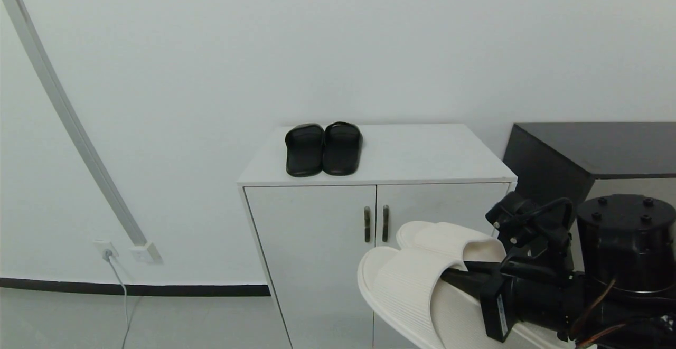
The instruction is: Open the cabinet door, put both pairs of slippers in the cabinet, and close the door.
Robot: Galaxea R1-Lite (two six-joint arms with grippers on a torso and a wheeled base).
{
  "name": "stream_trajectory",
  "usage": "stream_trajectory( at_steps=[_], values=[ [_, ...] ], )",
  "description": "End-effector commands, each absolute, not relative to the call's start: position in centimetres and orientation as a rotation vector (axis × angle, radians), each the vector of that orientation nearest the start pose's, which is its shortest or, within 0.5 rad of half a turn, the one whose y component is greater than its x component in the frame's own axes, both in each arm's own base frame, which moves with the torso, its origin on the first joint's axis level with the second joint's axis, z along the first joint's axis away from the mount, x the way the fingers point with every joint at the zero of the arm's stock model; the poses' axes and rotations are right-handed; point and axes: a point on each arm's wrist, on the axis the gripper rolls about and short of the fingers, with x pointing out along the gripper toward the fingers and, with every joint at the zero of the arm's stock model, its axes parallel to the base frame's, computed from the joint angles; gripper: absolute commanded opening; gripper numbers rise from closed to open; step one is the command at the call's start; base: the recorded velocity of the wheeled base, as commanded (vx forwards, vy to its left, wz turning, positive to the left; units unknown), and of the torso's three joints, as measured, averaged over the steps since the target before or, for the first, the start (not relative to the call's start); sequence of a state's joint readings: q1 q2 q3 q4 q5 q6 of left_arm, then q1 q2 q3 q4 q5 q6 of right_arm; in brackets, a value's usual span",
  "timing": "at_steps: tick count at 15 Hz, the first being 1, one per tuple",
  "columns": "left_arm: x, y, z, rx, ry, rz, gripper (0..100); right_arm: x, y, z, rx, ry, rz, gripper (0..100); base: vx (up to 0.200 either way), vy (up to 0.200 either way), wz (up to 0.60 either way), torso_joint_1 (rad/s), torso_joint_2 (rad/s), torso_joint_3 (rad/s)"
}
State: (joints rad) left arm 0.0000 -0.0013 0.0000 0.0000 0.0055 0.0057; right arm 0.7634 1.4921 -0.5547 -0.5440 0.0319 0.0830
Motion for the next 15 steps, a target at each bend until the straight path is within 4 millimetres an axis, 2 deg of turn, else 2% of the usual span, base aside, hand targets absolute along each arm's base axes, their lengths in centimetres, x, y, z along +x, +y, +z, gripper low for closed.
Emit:
stream_trajectory(
  at_steps=[1, 7, 15],
  values=[
    [-2.28, 0.01, 7.55, 0.006, 0.000, 0.006, 100, 16.93, 16.31, 16.30, -0.068, 0.411, 0.769, 0, 0.000, 0.000, 0.00, -0.217, 0.54, 0.320],
    [-2.28, 0.01, 7.55, 0.006, 0.000, 0.006, 100, 16.82, 16.27, 16.10, -0.071, 0.419, 0.769, 0, 0.000, 0.000, 0.00, -0.192, 0.51, 0.316],
    [-2.28, 0.01, 7.55, 0.006, 0.000, 0.006, 100, 16.71, 16.21, 15.95, -0.073, 0.423, 0.770, 0, 0.000, 0.000, 0.00, -0.140, 0.48, 0.334]
  ],
)
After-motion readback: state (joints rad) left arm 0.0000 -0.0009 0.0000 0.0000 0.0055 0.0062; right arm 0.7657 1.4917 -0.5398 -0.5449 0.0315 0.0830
